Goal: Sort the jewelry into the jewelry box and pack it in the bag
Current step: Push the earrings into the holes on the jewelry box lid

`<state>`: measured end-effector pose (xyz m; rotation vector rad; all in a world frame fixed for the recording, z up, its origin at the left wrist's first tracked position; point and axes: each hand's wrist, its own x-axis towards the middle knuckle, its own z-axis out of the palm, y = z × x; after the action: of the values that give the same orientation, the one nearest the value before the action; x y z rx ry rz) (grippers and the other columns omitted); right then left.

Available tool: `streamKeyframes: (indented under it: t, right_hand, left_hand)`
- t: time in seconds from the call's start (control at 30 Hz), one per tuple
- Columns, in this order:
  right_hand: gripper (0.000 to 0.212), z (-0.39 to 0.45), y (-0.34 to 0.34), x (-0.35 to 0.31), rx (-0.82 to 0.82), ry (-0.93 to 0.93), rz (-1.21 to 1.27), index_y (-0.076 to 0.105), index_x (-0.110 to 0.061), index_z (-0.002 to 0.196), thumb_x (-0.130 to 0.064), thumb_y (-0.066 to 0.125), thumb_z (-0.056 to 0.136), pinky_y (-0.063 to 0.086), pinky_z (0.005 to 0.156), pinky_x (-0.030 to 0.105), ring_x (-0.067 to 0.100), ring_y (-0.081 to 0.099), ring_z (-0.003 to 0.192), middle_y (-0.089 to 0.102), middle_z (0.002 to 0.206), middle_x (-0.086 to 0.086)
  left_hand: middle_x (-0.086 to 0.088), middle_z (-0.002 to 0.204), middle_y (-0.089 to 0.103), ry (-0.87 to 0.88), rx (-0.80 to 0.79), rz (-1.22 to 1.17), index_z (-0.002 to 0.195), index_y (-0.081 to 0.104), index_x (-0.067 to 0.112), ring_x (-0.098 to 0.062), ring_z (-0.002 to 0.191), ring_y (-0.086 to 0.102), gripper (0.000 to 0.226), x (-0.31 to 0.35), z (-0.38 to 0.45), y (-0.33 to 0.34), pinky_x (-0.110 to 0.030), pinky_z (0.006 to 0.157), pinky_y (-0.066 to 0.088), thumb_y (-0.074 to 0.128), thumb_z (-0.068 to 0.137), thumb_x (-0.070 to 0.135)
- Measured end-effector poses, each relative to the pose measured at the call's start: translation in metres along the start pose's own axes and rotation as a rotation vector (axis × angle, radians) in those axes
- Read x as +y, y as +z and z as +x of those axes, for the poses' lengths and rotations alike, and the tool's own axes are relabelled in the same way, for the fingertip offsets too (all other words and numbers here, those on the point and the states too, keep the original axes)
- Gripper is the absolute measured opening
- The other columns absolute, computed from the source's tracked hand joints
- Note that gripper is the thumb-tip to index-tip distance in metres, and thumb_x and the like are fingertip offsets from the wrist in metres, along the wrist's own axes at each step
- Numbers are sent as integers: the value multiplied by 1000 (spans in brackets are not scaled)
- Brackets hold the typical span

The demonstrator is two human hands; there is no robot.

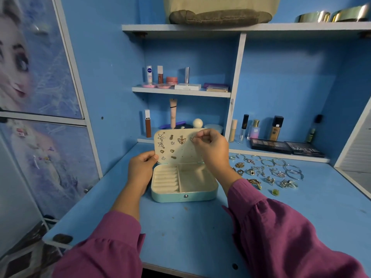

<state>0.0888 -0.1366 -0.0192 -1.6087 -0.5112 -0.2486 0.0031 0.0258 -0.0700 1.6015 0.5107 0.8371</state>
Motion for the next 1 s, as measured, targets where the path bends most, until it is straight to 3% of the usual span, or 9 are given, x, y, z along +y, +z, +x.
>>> streamKeyframes:
  t: [0.33,0.5,0.7,0.83,1.0]
  right_hand:
    - [24,3,5,2,10,-20,-27,55,-29,77,-12,71,82,52,73,20,7,60,76,63,78,-8]
    - [9,2,5,7,-15,-70,-155,62,-21,85,-13,67,87,45,69,13,0,54,71,59,77,-14]
    - [18,2,7,14,-52,-178,-390,73,-13,101,-12,59,90,45,74,17,13,59,82,68,95,4]
    - [24,2,6,14,-82,-204,-491,74,-10,103,-6,54,90,37,76,12,19,61,95,69,105,7]
    - [25,0,2,15,-141,-262,-558,73,-4,101,2,53,87,39,78,17,25,58,98,66,104,12]
  left_hand:
    - [1,98,70,-4,-4,3,110,70,8,-1,81,62,22,-1,1,0,-12,66,44,59,91,7]
    - [0,100,70,2,-5,4,110,70,8,0,81,62,21,-1,1,0,-11,66,44,59,91,7]
    - [1,98,69,4,-4,5,111,69,7,1,80,61,22,-1,1,0,-8,63,44,59,91,7]
    - [-2,101,69,4,-3,-4,112,68,5,-2,80,62,23,-1,2,0,-10,67,44,59,91,6]
    - [2,94,69,1,1,-9,108,70,7,2,78,61,20,-1,1,0,-7,63,43,59,91,6]
